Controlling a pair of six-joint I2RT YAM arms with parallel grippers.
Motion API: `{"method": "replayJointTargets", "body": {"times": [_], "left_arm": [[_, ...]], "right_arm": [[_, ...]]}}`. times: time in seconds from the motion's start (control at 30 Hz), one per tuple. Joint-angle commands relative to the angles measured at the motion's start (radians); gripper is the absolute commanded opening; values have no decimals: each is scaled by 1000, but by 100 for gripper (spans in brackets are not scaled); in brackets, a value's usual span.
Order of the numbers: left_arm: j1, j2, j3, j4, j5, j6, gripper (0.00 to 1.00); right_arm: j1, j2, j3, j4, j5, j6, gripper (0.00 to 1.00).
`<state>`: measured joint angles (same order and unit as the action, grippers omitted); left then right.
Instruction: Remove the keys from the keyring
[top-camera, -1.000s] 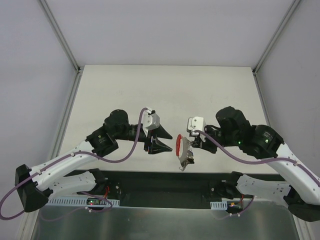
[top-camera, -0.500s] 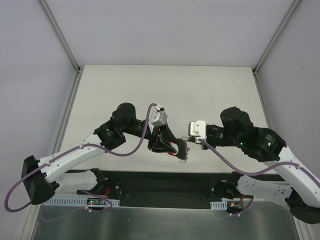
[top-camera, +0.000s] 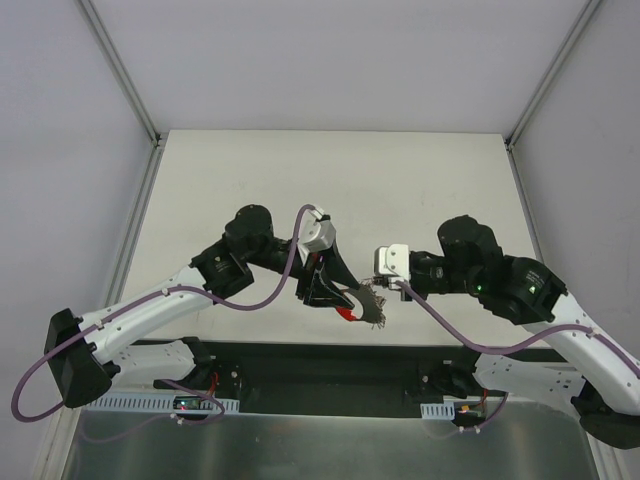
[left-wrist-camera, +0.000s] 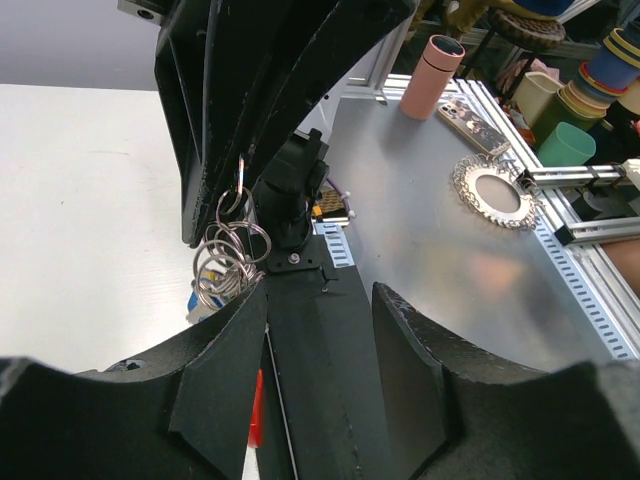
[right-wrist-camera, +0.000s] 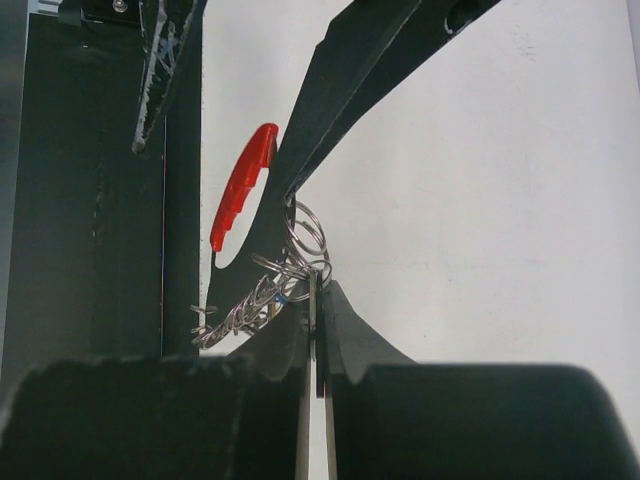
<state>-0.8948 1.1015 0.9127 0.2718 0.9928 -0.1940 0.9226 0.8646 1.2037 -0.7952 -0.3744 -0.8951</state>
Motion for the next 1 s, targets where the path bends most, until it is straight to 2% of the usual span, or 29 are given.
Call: {"method": "replayJointTargets", "body": {"times": [0.0,0.97], "left_arm": [[7,9,45,55,17,4,46],[-39,46,52,69,-193,102,47]], "right_arm": [[5,-10,5,86,-47,-11,1],[5,5,-3,137,-92,21,1]]}}
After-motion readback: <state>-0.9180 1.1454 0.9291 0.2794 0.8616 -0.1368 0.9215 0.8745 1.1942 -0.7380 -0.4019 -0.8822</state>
